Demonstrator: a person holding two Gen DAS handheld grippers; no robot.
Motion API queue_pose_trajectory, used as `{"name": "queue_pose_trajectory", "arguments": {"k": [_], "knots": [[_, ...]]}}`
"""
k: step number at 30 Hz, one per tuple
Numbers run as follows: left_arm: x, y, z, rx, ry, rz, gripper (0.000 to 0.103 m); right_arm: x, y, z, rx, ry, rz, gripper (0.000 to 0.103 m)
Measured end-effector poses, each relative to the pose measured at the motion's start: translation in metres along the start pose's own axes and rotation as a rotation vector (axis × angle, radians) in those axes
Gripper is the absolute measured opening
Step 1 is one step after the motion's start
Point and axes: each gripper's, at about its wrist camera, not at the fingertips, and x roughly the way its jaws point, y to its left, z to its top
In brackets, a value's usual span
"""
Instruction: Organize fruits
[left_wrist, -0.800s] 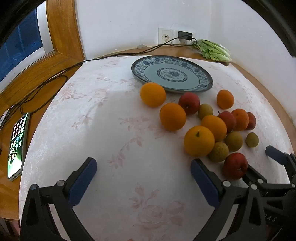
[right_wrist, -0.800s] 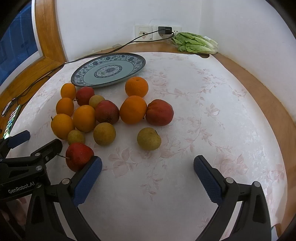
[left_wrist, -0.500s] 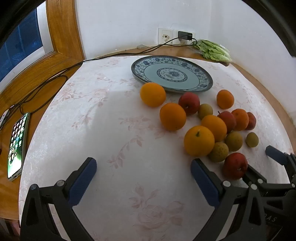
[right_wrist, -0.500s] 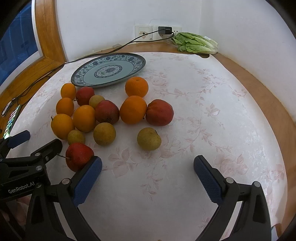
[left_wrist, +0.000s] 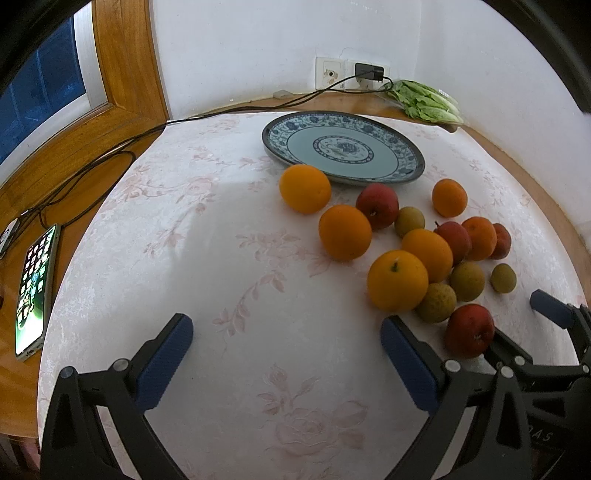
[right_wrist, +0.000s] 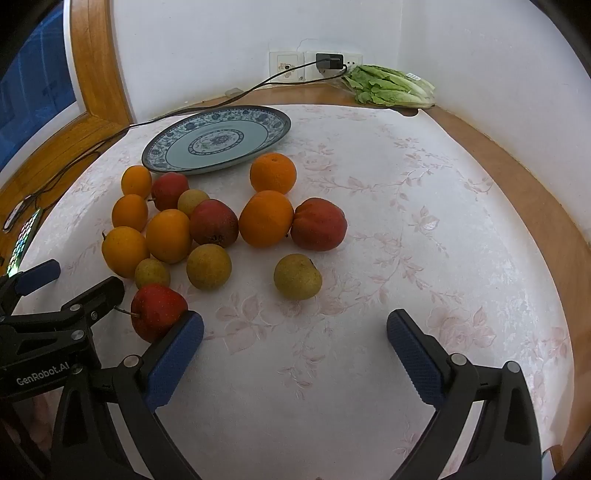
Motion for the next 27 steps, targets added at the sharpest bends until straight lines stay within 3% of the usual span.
{"name": "queue_pose_trajectory", "arguments": {"k": [27], "knots": [[-0.0001,0.0,-0.0001,0.0,-0.002,0.0,0.103,-0.001,-0.0015,0.0001,-0.022,0.02,0.014,0.102]]}}
